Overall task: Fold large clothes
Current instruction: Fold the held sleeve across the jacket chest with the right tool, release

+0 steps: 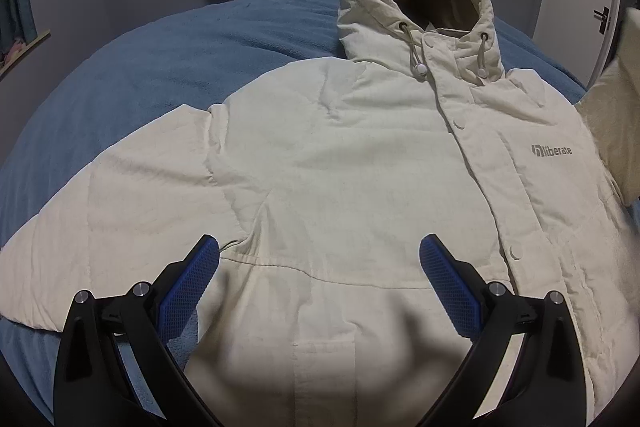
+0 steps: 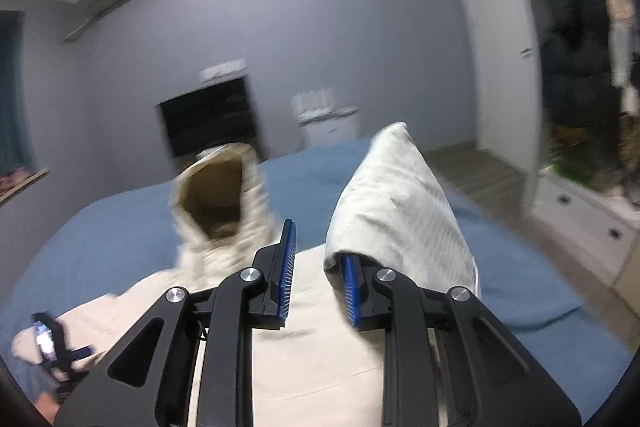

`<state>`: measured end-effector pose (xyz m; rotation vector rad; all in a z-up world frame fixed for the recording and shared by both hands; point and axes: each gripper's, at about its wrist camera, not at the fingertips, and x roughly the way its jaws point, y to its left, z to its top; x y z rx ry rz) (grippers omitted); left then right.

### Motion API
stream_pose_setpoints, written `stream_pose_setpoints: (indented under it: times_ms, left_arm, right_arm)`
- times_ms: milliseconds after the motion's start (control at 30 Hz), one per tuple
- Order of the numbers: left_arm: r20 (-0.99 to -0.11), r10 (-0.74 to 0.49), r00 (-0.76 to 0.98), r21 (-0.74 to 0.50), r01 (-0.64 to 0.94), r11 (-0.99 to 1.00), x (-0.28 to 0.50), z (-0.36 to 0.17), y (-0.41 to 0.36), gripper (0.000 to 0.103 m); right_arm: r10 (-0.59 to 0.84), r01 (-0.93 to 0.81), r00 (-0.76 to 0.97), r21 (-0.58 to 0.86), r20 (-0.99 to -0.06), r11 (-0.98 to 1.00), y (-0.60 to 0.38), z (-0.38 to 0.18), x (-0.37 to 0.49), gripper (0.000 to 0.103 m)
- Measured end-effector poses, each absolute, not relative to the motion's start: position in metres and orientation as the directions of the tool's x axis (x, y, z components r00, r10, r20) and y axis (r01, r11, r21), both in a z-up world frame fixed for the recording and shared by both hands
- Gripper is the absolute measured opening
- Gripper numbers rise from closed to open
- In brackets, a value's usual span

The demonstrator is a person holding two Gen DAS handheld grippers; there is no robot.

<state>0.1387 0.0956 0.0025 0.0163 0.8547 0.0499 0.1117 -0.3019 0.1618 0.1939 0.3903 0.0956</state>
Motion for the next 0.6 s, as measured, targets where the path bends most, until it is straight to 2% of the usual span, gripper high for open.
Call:
stream_pose_setpoints:
  times_ms: [167,433,467,533,567,600]
  left_arm:
    - [-0.758,0.041,0.651,0.023,-0.037,0.999,0.140,0.000,0.099,0.097]
    - [-0.773,0.025,0.634,0.028,-0.005,1.000,0.141,-0.009,0.095,0.097]
    - [-0.774,0.034,0.633,0.036,-0.010,0.999,0.141,-0.010,0.095,0.097]
    - [-0.776,0.067,0.628,0.061,-0.031,0.998,0.141,-0.010,0.096,0.097]
    - [-0.775,0.072,0.628,0.062,-0.037,0.997,0.140,-0.010,0.097,0.097]
    - [-0.774,0.072,0.629,0.059,-0.042,0.997,0.140,-0.008,0.099,0.097]
  right_arm:
    - [0.218,-0.132,0.859,0.212,-0.463,0.968,-0.244,0.123,0.124,0.019]
    - [0.316,-0.260,0.669,0.187,-0.673,0.948,-0.177,0.041,0.138,0.020]
    - [0.324,-0.269,0.648,0.191,-0.689,0.944,-0.175,0.038,0.135,0.022]
    - [0.371,-0.298,0.576,0.236,-0.728,0.925,-0.174,0.028,0.135,0.042]
    - [0.393,-0.310,0.556,0.256,-0.733,0.916,-0.175,0.027,0.132,0.063]
    - [0.409,-0.321,0.544,0.268,-0.733,0.908,-0.179,0.027,0.127,0.070]
